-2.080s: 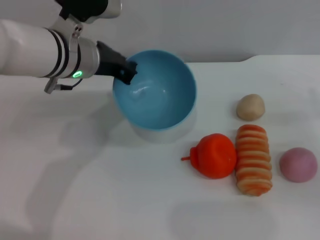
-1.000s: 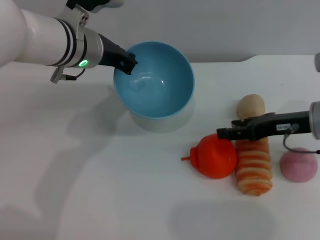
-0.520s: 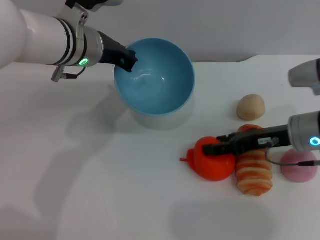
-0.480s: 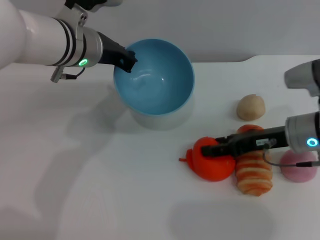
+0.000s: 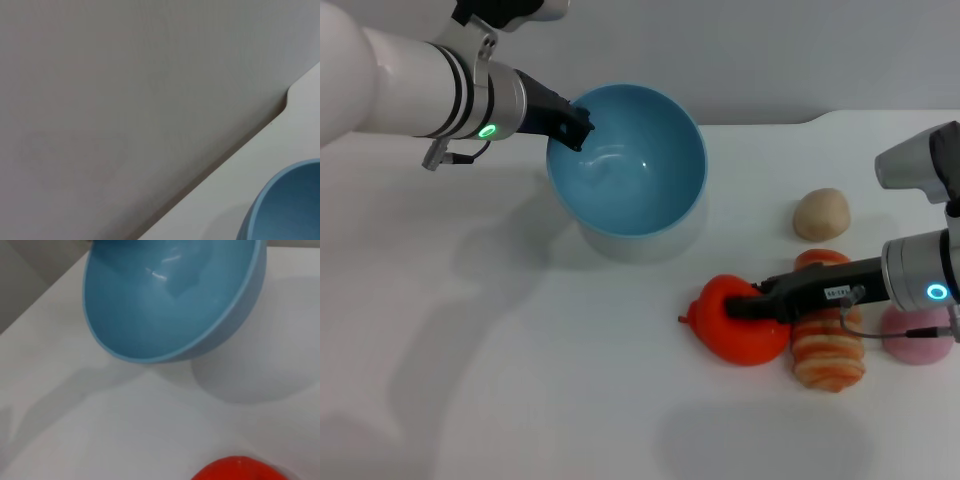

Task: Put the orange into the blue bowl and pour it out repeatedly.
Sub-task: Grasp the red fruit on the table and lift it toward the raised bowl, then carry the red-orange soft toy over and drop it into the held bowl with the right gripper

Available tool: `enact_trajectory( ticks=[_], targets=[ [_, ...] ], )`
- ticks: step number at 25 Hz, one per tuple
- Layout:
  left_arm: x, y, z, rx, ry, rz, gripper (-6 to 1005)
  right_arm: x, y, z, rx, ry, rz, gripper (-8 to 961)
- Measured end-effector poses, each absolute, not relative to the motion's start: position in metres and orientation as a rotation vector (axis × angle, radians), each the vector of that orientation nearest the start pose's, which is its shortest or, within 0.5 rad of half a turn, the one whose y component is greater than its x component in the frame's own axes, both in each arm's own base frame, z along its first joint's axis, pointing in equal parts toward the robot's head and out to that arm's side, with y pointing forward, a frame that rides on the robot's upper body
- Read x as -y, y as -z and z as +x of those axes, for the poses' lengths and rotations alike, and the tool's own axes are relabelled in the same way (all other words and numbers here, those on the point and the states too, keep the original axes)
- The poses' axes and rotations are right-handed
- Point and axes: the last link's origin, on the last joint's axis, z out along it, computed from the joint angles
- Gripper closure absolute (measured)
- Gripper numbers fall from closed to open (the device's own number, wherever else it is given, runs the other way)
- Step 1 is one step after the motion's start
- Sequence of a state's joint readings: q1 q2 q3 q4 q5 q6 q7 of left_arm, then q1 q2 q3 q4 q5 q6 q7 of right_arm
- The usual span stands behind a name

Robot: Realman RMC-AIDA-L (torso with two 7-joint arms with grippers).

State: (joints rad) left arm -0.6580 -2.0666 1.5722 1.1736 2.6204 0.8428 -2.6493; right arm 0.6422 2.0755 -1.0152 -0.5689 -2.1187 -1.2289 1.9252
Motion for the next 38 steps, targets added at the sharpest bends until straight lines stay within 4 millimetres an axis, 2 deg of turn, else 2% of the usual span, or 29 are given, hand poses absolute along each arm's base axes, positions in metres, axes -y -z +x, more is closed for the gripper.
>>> enact_trajectory(
  ticks=[2,7,12,17,20,24,27,30,35,38],
  targets=[
    [-0.426,0.026,-0.150,0.590,-0.095,-2.323,1001,-0.355,0.056,0.257,-1.187,-0.259,-2.696,478],
    [-0.427,0.026,-0.150,0.589,-0.096,-2.323,1000,-0.351,0.055,0.248,-1.089,-0.362,-2.762,709],
    [-0.427,0.027,-0.152,0.590,-0.103,-2.321,1000,-0.354,0.045,0.242,-1.056,-0.428,-2.760,825],
    [-0.427,0.028,-0.152,0.595,-0.114,-2.331,1000,-0.353,0.002,0.214,-0.849,-0.646,-2.771,866],
    [-0.420,0.038,-0.149,0.590,-0.156,-2.377,1000,-0.352,-0.030,0.192,-0.728,-0.739,-2.752,902],
    [-0.408,0.055,-0.138,0.576,-0.212,-2.453,1000,-0.353,-0.052,0.174,-0.647,-0.821,-2.730,918],
    [-0.398,0.065,-0.124,0.564,-0.187,-2.515,1001,-0.355,-0.047,0.171,-0.654,-0.812,-2.753,919],
    [-0.392,0.070,-0.114,0.555,-0.148,-2.557,1001,-0.359,-0.031,0.177,-0.728,-0.792,-2.771,921],
    [-0.390,0.070,-0.111,0.542,-0.140,-2.564,1001,-0.365,-0.008,0.192,-0.864,-0.691,-2.786,906],
    [-0.391,0.070,-0.111,0.540,-0.136,-2.562,1001,-0.366,-0.003,0.196,-0.896,-0.673,-2.774,889]
  ],
)
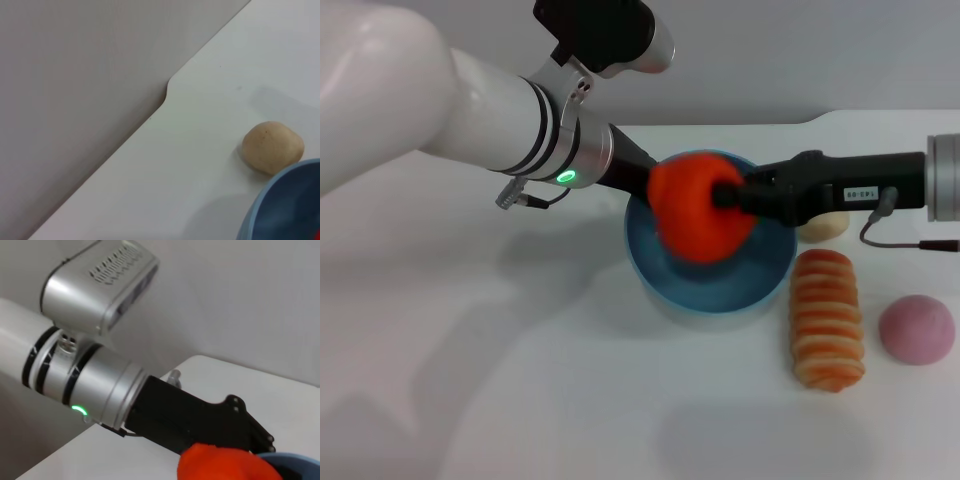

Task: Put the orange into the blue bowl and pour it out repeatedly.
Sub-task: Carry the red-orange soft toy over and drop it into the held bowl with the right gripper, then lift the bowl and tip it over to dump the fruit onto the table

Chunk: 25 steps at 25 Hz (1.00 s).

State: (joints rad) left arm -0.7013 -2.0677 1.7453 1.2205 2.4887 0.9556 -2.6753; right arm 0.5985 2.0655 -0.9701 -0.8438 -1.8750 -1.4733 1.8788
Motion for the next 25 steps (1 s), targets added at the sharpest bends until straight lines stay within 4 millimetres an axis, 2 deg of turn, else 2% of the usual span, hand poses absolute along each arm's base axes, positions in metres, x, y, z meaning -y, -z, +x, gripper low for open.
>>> enact_trajectory(
  ticks=[4,10,13,21,25],
  targets=[
    [-0.392,0.069,-0.112,0.548,-0.132,-2.556,1000,-0.364,-0.001,0.199,-0.909,-0.668,-2.774,867],
    [-0.391,0.070,-0.116,0.554,-0.143,-2.554,1000,-0.362,-0.009,0.204,-0.902,-0.675,-2.746,681],
    [-0.394,0.069,-0.118,0.560,-0.136,-2.542,1001,-0.359,-0.018,0.209,-0.895,-0.690,-2.714,507],
    [-0.398,0.068,-0.124,0.573,-0.132,-2.523,1001,-0.355,-0.047,0.220,-0.885,-0.817,-2.602,469],
    [-0.403,0.066,-0.124,0.541,-0.123,-2.494,1001,-0.352,-0.065,0.236,-0.805,-0.891,-2.480,451]
  ],
)
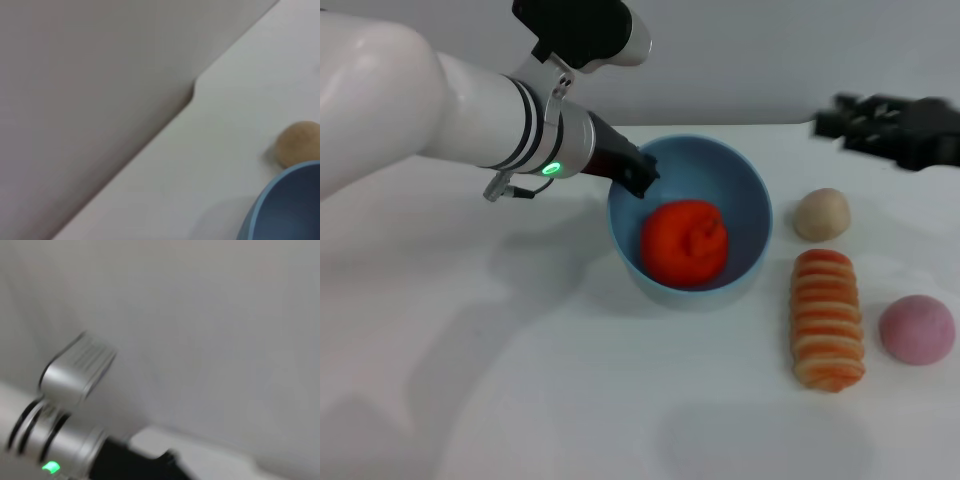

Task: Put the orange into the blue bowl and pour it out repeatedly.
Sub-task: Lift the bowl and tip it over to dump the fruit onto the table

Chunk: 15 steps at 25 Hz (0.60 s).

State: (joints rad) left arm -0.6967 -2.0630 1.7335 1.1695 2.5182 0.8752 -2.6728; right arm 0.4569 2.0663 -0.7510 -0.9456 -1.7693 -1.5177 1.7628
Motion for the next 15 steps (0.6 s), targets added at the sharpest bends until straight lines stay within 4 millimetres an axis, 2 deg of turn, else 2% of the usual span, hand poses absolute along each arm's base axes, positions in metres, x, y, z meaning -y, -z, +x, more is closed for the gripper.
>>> enact_trajectory(
  ticks=[4,6,7,8,9,12,15],
  targets=[
    [-0.404,0.067,-0.127,0.511,-0.138,-2.478,1000,-0.342,-0.071,0.261,-0.705,-0.982,-2.346,432],
    [-0.405,0.067,-0.126,0.499,-0.139,-2.475,1000,-0.334,-0.066,0.274,-0.642,-0.973,-2.305,430],
    [-0.405,0.067,-0.126,0.489,-0.138,-2.473,1000,-0.327,-0.062,0.288,-0.594,-0.938,-2.258,428],
    [-0.405,0.067,-0.124,0.471,-0.135,-2.468,1000,-0.327,-0.062,0.288,-0.594,-0.938,-2.258,427],
    [-0.406,0.067,-0.123,0.455,-0.131,-2.464,1000,-0.322,-0.061,0.297,-0.573,-0.918,-2.221,426],
    [-0.407,0.067,-0.114,0.348,-0.105,-2.435,1000,-0.311,-0.055,0.319,-0.581,-0.903,-2.104,426],
    [-0.404,0.069,-0.102,0.145,-0.114,-2.402,1000,-0.303,-0.049,0.341,-0.648,-0.904,-1.953,426]
  ],
)
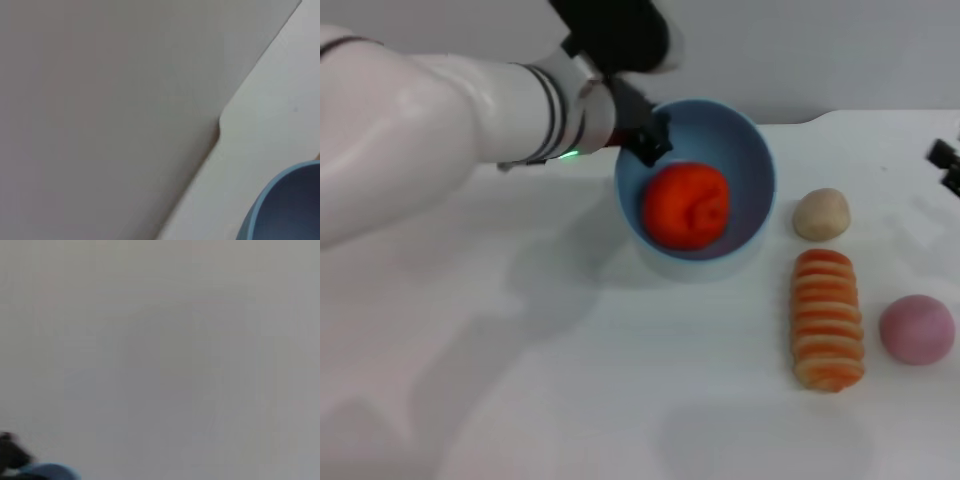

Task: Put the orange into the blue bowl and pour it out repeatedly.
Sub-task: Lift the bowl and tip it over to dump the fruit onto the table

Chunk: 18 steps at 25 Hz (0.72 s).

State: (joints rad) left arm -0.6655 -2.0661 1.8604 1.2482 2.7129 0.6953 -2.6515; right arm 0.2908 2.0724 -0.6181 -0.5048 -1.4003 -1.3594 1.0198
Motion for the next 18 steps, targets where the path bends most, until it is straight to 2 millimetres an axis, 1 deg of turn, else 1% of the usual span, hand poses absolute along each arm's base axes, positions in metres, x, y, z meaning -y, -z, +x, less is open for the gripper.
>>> enact_trajectory(
  ticks=[2,4,5,6,8,12,15,18],
  targets=[
    [-0.400,0.072,-0.091,0.002,-0.115,-2.369,1000,-0.297,-0.045,0.354,-0.672,-0.895,-1.855,426],
    [-0.397,0.073,-0.080,-0.113,-0.097,-2.339,1001,-0.289,-0.038,0.361,-0.650,-0.869,-1.787,426],
    [-0.392,0.078,-0.072,-0.220,-0.082,-2.326,1001,-0.284,-0.034,0.365,-0.628,-0.843,-1.747,426],
    [-0.392,0.078,-0.072,-0.220,-0.082,-2.326,1001,-0.284,-0.034,0.365,-0.628,-0.843,-1.747,426],
    [-0.387,0.081,-0.068,-0.325,-0.070,-2.312,1001,-0.281,-0.031,0.368,-0.648,-0.846,-1.708,426],
    [-0.370,0.091,-0.066,-0.624,-0.080,-2.256,1001,-0.278,-0.030,0.371,-0.675,-0.854,-1.679,427],
    [-0.357,0.092,-0.063,-0.826,-0.063,-2.168,1001,-0.278,-0.028,0.371,-0.687,-0.855,-1.674,427],
    [-0.344,0.093,-0.062,-1.004,-0.029,-2.032,1001,-0.279,-0.023,0.368,-0.677,-0.853,-1.684,427]
  ],
)
